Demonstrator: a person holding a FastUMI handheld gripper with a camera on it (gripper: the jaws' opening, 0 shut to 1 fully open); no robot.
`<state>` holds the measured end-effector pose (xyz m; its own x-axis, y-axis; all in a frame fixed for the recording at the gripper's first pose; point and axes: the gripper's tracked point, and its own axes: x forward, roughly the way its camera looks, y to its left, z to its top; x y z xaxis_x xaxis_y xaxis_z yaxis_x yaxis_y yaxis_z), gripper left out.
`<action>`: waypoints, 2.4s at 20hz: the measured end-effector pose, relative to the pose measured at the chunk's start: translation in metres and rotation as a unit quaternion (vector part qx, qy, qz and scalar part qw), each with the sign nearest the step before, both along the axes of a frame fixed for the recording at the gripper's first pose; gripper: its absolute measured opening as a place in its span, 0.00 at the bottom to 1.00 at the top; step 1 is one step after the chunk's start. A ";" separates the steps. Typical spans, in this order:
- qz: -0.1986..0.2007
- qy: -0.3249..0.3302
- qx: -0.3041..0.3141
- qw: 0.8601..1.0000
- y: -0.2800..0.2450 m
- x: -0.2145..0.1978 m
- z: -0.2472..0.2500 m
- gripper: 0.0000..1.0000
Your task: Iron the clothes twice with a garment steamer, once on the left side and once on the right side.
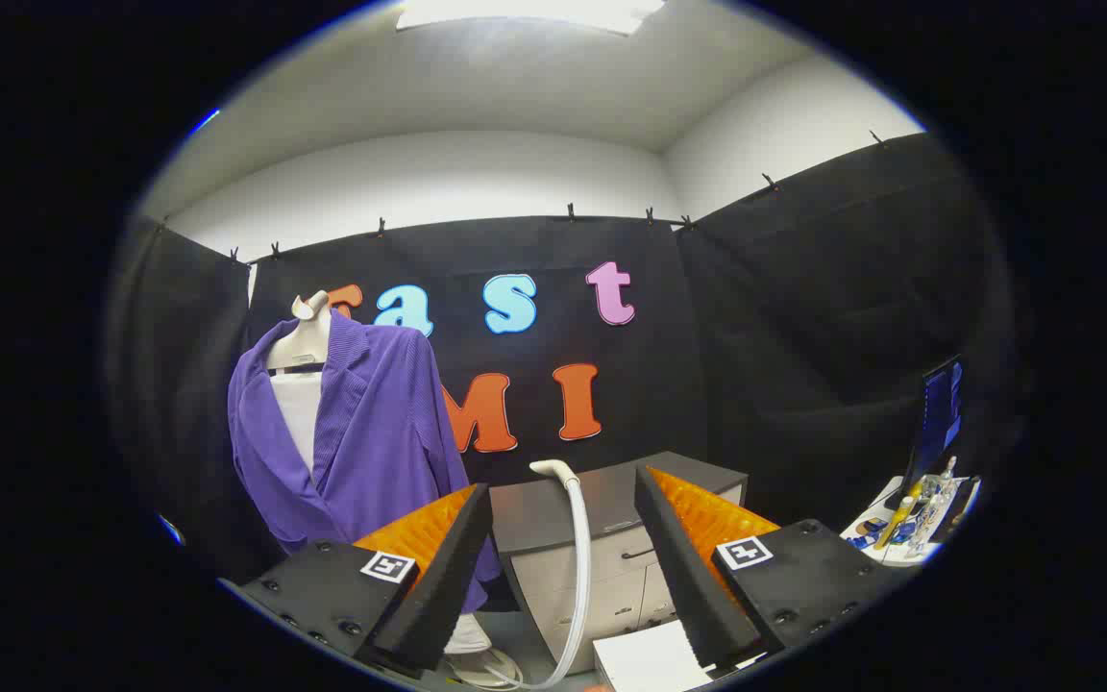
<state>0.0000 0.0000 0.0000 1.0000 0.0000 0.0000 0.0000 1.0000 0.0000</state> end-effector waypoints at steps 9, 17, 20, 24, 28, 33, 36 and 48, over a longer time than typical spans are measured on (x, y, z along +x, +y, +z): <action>-0.002 -0.003 -0.007 1.000 -0.003 0.011 0.000 0.98; -0.006 0.002 -0.004 1.000 -0.008 0.027 -0.008 0.98; -0.007 0.005 -0.010 1.000 -0.007 0.040 -0.012 0.98; -0.004 0.009 -0.017 1.000 -0.006 0.076 -0.017 0.98; 0.014 0.033 -0.035 0.999 -0.005 0.141 -0.033 0.98; 0.049 0.069 -0.067 0.994 0.012 0.226 -0.052 0.98; 0.044 0.094 -0.073 0.992 0.007 0.287 -0.071 0.99; 0.023 0.237 -0.071 0.969 -0.024 0.452 -0.175 0.99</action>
